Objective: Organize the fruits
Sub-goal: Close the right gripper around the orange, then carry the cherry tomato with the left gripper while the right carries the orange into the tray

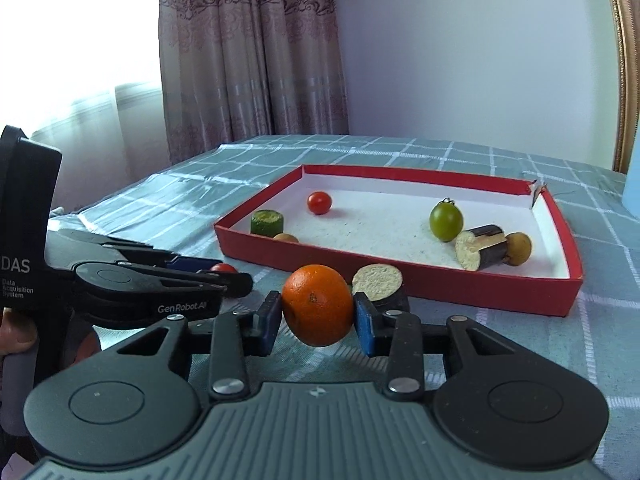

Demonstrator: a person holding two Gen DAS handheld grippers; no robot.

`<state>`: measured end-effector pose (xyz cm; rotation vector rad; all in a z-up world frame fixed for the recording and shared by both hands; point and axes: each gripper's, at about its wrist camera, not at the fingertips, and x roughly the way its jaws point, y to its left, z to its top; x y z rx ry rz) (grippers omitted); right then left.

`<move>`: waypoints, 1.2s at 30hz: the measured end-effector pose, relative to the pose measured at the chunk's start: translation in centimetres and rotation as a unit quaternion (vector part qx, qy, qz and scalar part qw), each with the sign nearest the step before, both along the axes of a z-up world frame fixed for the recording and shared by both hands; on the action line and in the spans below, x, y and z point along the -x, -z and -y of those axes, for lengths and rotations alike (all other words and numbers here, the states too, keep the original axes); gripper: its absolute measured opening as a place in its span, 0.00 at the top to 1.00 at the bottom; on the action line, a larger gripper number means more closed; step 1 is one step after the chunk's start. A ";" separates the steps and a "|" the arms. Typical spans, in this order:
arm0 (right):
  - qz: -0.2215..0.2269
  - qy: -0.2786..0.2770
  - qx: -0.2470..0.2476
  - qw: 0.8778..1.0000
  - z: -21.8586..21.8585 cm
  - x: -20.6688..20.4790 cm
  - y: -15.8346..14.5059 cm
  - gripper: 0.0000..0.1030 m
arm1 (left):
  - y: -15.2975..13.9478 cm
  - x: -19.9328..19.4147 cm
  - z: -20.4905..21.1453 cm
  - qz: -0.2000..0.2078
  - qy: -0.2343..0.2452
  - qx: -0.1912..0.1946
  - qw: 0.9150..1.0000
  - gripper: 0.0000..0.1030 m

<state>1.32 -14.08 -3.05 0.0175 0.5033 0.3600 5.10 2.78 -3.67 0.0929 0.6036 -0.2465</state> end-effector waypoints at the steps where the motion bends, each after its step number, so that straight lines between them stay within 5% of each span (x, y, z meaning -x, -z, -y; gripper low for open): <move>1: 0.001 0.000 -0.002 1.000 0.1 0.0 -0.1 0.63 | 0.0 0.0 -0.1 0.000 0.001 0.002 1.000 0.76; 13: 0.019 0.015 0.000 1.000 1.1 -0.9 -1.6 0.63 | -1.3 0.6 0.2 0.028 0.000 -0.003 1.000 0.76; 21: 0.028 0.046 0.031 0.998 1.0 -5.3 -2.7 0.63 | -3.9 -2.5 1.5 0.053 -0.004 -0.001 0.999 0.76; 36: -0.005 0.061 0.062 0.996 0.5 -11.8 -1.1 0.63 | -2.2 -10.5 3.9 -0.002 -0.035 -0.003 0.999 0.76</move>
